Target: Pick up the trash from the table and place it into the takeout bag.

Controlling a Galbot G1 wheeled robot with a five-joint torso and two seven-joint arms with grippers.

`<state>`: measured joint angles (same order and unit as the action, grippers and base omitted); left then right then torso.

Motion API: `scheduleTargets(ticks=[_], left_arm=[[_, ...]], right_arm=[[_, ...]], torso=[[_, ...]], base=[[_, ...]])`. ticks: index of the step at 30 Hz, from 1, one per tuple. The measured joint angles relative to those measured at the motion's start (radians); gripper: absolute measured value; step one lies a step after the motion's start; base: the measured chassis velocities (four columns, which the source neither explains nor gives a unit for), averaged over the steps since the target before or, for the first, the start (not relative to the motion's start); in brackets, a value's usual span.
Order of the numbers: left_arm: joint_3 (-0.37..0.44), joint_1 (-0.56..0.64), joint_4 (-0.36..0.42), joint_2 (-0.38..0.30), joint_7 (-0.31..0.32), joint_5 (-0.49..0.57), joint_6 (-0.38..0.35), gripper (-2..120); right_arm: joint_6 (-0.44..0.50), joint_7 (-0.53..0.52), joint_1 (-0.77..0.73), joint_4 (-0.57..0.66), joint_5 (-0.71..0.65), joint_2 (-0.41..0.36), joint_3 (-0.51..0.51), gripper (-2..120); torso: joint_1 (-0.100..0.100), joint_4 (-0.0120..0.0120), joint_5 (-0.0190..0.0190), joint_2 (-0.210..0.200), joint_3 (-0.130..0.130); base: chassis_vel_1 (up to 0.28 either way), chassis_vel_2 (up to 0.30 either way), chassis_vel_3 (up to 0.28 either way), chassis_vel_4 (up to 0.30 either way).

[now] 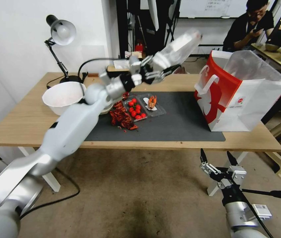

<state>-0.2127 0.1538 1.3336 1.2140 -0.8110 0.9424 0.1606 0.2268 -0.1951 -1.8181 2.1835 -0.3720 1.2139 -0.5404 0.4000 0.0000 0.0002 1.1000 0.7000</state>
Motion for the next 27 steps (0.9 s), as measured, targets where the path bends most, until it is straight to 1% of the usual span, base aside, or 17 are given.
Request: scheduleTargets(ticks=[2, 3, 5, 6, 9, 10, 12, 15, 17, 18, 19, 21, 22, 24, 25, 27], left_arm=[[-0.017, -0.025, -0.027, 0.024, 0.000, 0.000, 0.000, 61], [-0.017, -0.025, -0.027, 0.024, 0.000, 0.000, 0.000, 61], [-0.034, -0.050, -0.064, 0.047, -0.001, -0.001, 0.001, 61], [-0.034, -0.050, -0.064, 0.047, -0.001, -0.001, 0.001, 61], [-0.065, -0.080, -0.108, 0.075, 0.001, -0.004, 0.005, 61], [-0.065, -0.080, -0.108, 0.075, 0.001, -0.004, 0.005, 61], [-0.079, -0.108, -0.152, 0.103, 0.002, -0.010, 0.010, 61], [-0.091, -0.126, -0.177, 0.117, 0.002, -0.010, 0.012, 61], [-0.131, -0.162, -0.228, 0.159, 0.000, -0.010, 0.020, 61], [-0.131, -0.162, -0.228, 0.159, 0.000, -0.010, 0.020, 61], [-0.148, -0.173, -0.246, 0.175, -0.001, -0.010, 0.022, 61], [-0.191, -0.203, -0.296, 0.225, -0.001, -0.010, 0.032, 61], [-0.191, -0.203, -0.296, 0.225, -0.001, -0.010, 0.032, 61], [-0.223, -0.236, -0.356, 0.281, -0.002, -0.010, 0.039, 60], [-0.223, -0.236, -0.356, 0.281, -0.002, -0.010, 0.039, 60], [-0.245, -0.269, -0.409, 0.329, -0.003, -0.010, 0.044, 60]], right_arm=[[0.003, 0.002, -0.004, 0.002, 0.000, 0.003, -0.007, 100], [0.003, 0.002, -0.004, 0.002, 0.000, 0.003, -0.007, 100], [0.008, 0.005, -0.008, 0.002, 0.000, 0.005, -0.011, 100], [0.008, 0.005, -0.008, 0.002, 0.000, 0.005, -0.011, 100], [0.011, 0.010, -0.007, -0.004, 0.001, 0.009, -0.010, 100], [0.011, 0.010, -0.007, -0.004, 0.001, 0.009, -0.010, 100], [0.013, 0.012, -0.006, -0.008, 0.003, 0.011, -0.006, 100], [0.016, 0.014, -0.009, -0.008, 0.004, 0.014, -0.006, 100], [0.022, 0.017, -0.015, -0.009, 0.005, 0.017, -0.009, 100], [0.022, 0.017, -0.015, -0.009, 0.005, 0.017, -0.009, 100], [0.024, 0.018, -0.016, -0.010, 0.005, 0.020, -0.012, 100], [0.029, 0.020, -0.019, -0.010, 0.005, 0.026, -0.019, 100], [0.029, 0.020, -0.019, -0.010, 0.005, 0.026, -0.019, 100], [0.034, 0.024, -0.023, -0.011, 0.005, 0.033, -0.023, 100], [0.034, 0.024, -0.023, -0.011, 0.005, 0.033, -0.023, 100], [0.040, 0.027, -0.027, -0.011, 0.005, 0.040, -0.028, 100]], torso=[[0.000, 0.0000, -0.0003, 0.000, 0.000], [0.000, 0.0000, -0.0003, 0.000, 0.000], [0.000, 0.0001, -0.0001, 0.000, 0.000], [0.000, 0.0001, -0.0001, 0.000, 0.000], [0.000, -0.0002, -0.0003, 0.000, 0.000], [0.000, -0.0002, -0.0003, 0.000, 0.000], [0.000, 0.0003, -0.0001, 0.000, 0.000], [0.000, 0.0002, -0.0002, 0.000, 0.000], [0.000, 0.0001, 0.0000, 0.000, 0.000], [0.000, 0.0001, 0.0000, 0.000, 0.000], [0.000, 0.0000, -0.0001, 0.000, 0.000], [0.000, 0.0000, 0.0001, 0.000, 0.000], [0.000, 0.0000, 0.0001, 0.000, 0.000], [0.000, -0.0001, 0.0000, 0.000, 0.000], [0.000, -0.0001, 0.0000, 0.000, 0.000], [0.000, -0.0003, 0.0001, 0.000, 0.000]], base=[[0.000, 0.000, 0.000, 0.000], [0.000, 0.000, 0.000, 0.000], [0.000, 0.000, 0.000, 0.000], [0.000, 0.000, 0.000, 0.000], [0.000, 0.000, 0.000, 0.000], [0.000, 0.000, 0.000, 0.000], [0.000, 0.000, 0.000, 0.000], [0.000, 0.000, 0.000, 0.000], [0.000, 0.000, 0.000, 0.000], [0.000, 0.000, 0.000, 0.000], [0.000, 0.000, 0.000, 0.000], [0.000, 0.000, 0.000, 0.000], [0.000, 0.000, 0.000, 0.000], [0.000, 0.000, 0.000, 0.000], [0.000, 0.000, 0.000, 0.000], [0.000, 0.000, 0.000, 0.000]])
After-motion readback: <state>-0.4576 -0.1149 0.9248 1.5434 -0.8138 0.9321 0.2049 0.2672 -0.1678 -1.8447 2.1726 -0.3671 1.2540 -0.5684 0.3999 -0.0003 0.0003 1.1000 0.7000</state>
